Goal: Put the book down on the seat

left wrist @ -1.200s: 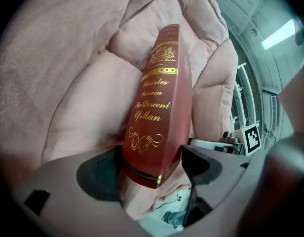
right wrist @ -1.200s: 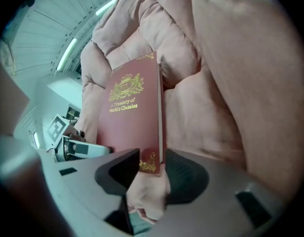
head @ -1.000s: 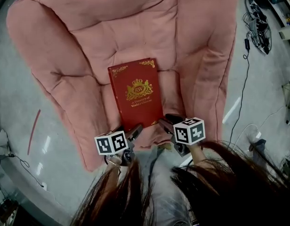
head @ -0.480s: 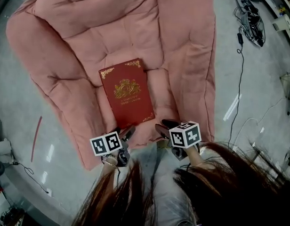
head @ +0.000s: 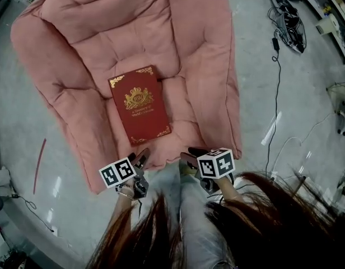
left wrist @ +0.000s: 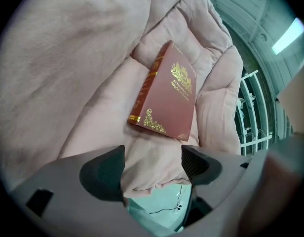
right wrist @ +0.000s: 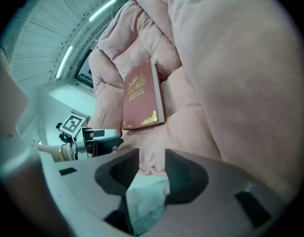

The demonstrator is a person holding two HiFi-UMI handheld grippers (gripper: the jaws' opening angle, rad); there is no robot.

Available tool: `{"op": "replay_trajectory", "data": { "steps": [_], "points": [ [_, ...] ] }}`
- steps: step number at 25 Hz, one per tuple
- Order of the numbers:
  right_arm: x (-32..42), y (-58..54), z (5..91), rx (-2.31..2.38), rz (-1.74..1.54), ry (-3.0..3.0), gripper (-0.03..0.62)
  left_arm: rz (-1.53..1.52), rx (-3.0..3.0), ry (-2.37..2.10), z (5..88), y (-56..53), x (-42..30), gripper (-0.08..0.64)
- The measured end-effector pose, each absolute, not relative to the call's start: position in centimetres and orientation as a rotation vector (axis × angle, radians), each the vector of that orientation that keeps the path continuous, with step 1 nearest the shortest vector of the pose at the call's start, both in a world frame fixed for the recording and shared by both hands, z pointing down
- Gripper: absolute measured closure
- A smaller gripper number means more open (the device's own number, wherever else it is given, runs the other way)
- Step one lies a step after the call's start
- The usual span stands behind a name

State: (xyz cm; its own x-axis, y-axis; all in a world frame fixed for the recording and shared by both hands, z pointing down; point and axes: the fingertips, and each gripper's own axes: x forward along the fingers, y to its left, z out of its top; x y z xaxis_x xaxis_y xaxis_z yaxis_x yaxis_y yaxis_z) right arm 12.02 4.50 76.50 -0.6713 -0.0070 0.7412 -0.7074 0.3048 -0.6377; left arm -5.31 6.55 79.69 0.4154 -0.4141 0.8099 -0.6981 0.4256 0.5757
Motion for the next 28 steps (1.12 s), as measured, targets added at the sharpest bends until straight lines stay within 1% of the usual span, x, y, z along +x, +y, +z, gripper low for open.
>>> {"op": "replay_trajectory", "data": {
  "steps": [4,8,14,18,22,28],
  "points": [
    [13.6,6.0,75.0,0.656,1.42,-1.949,0.436,0.178,1.17,-1.218,78.1,7.3,-4.8,0.198],
    [14.8,7.5,73.4,0.703,1.432,-1.968,0.459,0.197,1.165,-1.238,76.9,9.6,-4.0,0.201],
    [15.9,10.1,71.8,0.704,1.423,-1.977,0.477,0.136,1.094,-1.3,75.0,13.7,-2.9,0.225],
    [16.5,11.4,70.3,0.699,1.422,-1.994,0.489,0.083,1.065,-1.341,72.8,16.0,-2.0,0.277],
    [17.5,11.9,68.5,0.716,1.434,-2.018,0.511,0.045,1.079,-1.362,70.1,17.3,-0.8,0.314],
    [19.5,12.8,65.0,0.733,1.436,-2.054,0.528,-0.039,1.152,-1.411,63.5,18.0,-0.1,0.347]
  ]
}}
